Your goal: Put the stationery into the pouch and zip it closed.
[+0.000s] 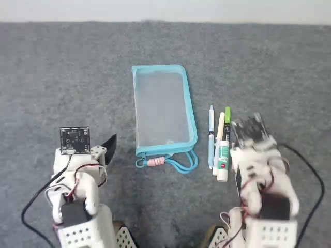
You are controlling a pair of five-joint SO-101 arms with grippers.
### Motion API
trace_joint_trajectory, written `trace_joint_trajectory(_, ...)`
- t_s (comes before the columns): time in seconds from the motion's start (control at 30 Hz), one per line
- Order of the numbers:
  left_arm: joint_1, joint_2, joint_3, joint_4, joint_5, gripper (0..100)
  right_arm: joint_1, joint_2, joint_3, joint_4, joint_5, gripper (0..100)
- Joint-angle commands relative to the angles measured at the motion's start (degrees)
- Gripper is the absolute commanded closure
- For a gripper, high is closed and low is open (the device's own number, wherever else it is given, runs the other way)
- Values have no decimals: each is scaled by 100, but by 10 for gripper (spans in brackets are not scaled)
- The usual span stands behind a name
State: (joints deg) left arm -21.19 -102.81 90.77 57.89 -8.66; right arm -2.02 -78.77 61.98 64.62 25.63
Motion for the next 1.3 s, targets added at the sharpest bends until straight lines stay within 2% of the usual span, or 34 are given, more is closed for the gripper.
trace_joint_trajectory(0.0, 563, 0, -1323, 642, 211, 637, -673, 2123, -1486, 444, -396, 990)
trace_joint_trajectory(0.13, 686, 1292, -1868, 387, 387, 654, -1587, 3530, -2576, 936, -976, 989)
trace_joint_trajectory(0.23, 703, 2919, -2431, 9, 703, 660, -2264, 4092, -2787, 945, -1125, 989)
trace_joint_trajectory(0.33, 677, 4774, -3275, -9, 1108, 660, -2782, 4418, -2787, 884, -1099, 988)
trace_joint_trajectory(0.4, 527, 5952, -3969, 273, 1319, 660, -3073, 4567, -2787, 901, -949, 988)
trace_joint_trajectory(0.5, 334, 7446, -4989, 862, 1363, 660, -3538, 4708, -2716, 884, -325, 988)
trace_joint_trajectory(0.57, 123, 8114, -5332, 870, 1354, 660, -3846, 4743, -2567, 664, -176, 987)
trace_joint_trajectory(0.67, -308, 8607, -5437, 404, 1354, 660, -4268, 4787, -2312, 127, -149, 968)
trace_joint_trajectory(0.93, -1442, 8730, -5402, 0, 1345, 659, -4866, 5552, -2268, -884, 149, 739)
trace_joint_trajectory(1.07, -1899, 8738, -5358, -352, 1371, 659, -4884, 5982, -2268, -1156, 202, 742)
trace_joint_trajectory(1.27, -1925, 8738, -5323, -387, 1371, 659, -4971, 6281, -2224, -1209, 378, 746)
